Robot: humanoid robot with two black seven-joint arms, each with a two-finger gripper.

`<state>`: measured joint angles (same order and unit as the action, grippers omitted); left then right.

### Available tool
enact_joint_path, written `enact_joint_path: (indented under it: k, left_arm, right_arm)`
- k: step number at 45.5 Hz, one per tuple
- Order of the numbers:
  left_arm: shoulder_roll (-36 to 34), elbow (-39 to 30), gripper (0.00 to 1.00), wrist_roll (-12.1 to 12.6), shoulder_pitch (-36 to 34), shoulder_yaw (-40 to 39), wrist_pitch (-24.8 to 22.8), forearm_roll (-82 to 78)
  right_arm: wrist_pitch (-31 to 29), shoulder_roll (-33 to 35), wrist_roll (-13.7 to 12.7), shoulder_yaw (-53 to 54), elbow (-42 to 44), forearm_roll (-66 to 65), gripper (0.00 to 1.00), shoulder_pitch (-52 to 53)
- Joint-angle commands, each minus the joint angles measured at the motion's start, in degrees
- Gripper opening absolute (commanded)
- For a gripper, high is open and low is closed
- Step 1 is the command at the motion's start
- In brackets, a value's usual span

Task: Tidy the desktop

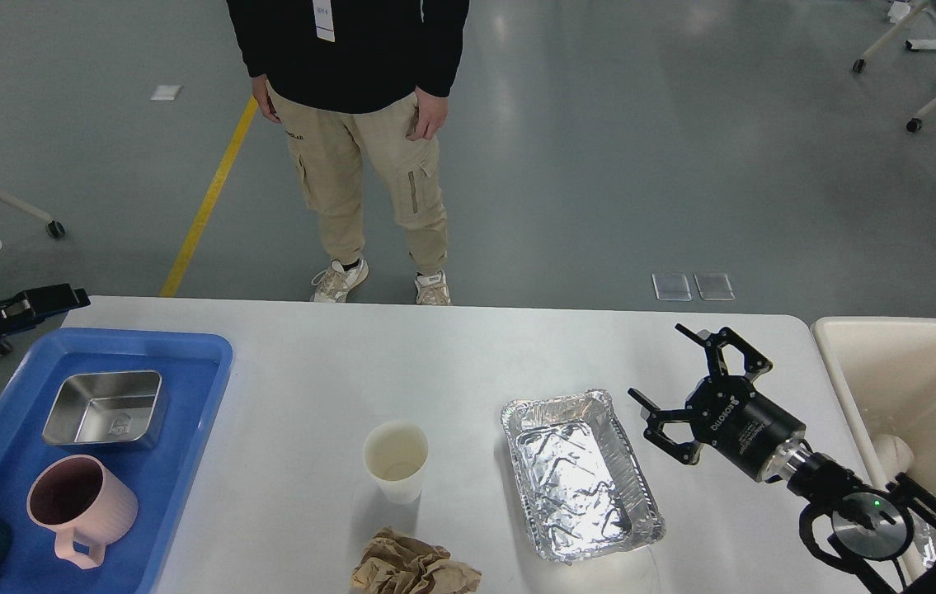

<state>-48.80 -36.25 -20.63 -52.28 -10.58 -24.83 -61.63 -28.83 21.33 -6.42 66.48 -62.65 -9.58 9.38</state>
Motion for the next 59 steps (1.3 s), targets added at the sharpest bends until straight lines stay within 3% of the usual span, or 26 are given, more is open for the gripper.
enact_joint_path:
  k: [1, 7, 16, 19, 23, 25, 34, 41, 46, 54, 59]
  left_arm:
    - [-2.1, -7.7, 0.89, 0.6, -1.7, -0.9, -3.3, 4.7]
    - [-4.9, -18.0, 0.9, 0.5, -0.6, -6.8, -2.4, 9.1]
    - [-4.7, -26.4, 0.96, -0.8, 6.9, -18.1, 4.0, 10.6]
    - [-4.1, -26.2, 0.97, -3.2, 10.3, -20.8, 5.1, 10.6]
    - [-3.4, -25.8, 0.97, -10.0, 13.2, -21.9, 5.1, 10.6]
    - [-3.8, -25.5, 0.97, -12.0, 13.9, -21.3, 5.4, 10.7]
    - [-3.1, -25.3, 0.97, -10.3, 15.4, -22.0, 5.9, 17.2]
    - [-2.9, -25.3, 0.97, -4.8, 16.9, -22.1, 6.1, 32.7]
    - [-1.5, -25.2, 0.97, -4.2, 18.5, -22.6, 6.1, 36.7]
    - [3.0, -24.0, 0.97, -3.8, 24.3, -32.6, 5.5, 39.4]
    - [6.5, -23.6, 0.97, -2.2, 28.5, -39.0, 5.0, 41.4]
  right_arm:
    - [0.0, 0.8, -0.1, 0.0, -0.2, 0.0, 1.0, -0.1]
    - [0.0, 0.9, -0.1, -0.1, -0.2, 0.0, 1.0, -0.1]
    - [0.1, 1.1, -0.1, -0.1, -0.1, 0.0, 1.0, -0.1]
    - [0.1, 1.8, -0.1, -0.2, -0.2, 0.0, 1.0, -0.1]
    - [0.1, 2.0, -0.1, -0.2, -0.2, 0.0, 1.0, -0.1]
    - [0.1, 2.2, -0.1, -0.2, -0.2, 0.0, 1.0, -0.1]
    - [0.1, 2.2, -0.1, -0.5, -0.2, 0.0, 1.0, -0.1]
    - [0.0, 2.2, -0.1, -0.6, -0.2, 0.0, 1.0, -0.4]
    - [0.1, 2.0, -0.1, -0.7, -0.2, 0.0, 1.0, -0.4]
    - [0.1, 2.0, -0.1, -0.8, -0.1, -0.1, 1.0, -0.3]
    - [0.1, 1.9, -0.1, -0.8, 0.1, -0.1, 1.0, -0.3]
